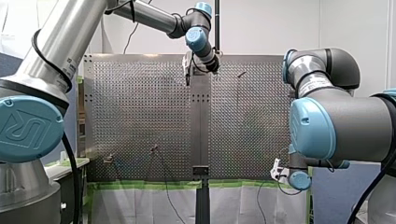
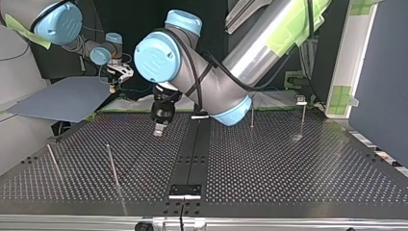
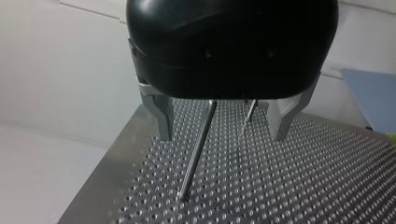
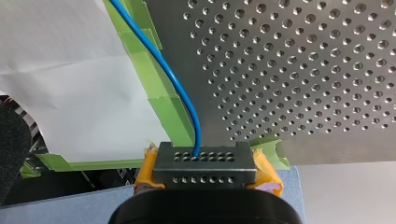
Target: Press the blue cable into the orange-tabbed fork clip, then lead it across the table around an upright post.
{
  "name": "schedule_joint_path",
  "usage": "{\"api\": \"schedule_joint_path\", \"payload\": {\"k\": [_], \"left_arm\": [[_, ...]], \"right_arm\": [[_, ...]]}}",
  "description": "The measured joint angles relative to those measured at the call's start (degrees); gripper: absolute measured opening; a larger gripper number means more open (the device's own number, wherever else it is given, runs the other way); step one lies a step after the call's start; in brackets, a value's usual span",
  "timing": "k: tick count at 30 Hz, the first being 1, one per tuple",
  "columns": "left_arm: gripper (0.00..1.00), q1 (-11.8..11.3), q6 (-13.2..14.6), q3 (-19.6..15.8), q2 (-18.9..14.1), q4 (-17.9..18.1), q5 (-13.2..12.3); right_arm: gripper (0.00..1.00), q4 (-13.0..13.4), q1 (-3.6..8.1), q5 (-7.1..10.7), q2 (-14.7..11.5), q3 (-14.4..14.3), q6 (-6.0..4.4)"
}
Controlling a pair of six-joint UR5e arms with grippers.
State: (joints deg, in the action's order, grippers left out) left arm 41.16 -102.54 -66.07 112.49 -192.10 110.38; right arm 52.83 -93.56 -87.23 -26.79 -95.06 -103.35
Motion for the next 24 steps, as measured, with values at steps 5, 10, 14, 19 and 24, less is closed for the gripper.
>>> {"api": "schedule_joint_path", "payload": {"k": [5,10,14,19,24], "left_arm": [[0.99,0.20,0.08,0.00,0.02,-0.24,2.42],[0.99,0.32,0.05,0.00,0.03,-0.29,4.94],[0.99,0.33,-0.13,0.00,0.03,-0.30,6.83],[0.99,0.34,-0.22,0.00,0.03,-0.20,9.16],[0.99,0.39,0.35,0.00,0.01,0.59,11.60]], "right_arm": [[0.00,-0.07,0.00,-0.05,-0.04,0.00,0.04],[0.00,-0.09,0.00,-0.05,-0.04,0.00,0.05],[0.00,-0.09,0.00,-0.05,-0.02,-0.01,0.05],[0.00,-0.09,0.00,-0.06,0.00,0.00,0.06],[0.00,-0.08,-0.01,-0.06,-0.01,0.01,0.06]]}}
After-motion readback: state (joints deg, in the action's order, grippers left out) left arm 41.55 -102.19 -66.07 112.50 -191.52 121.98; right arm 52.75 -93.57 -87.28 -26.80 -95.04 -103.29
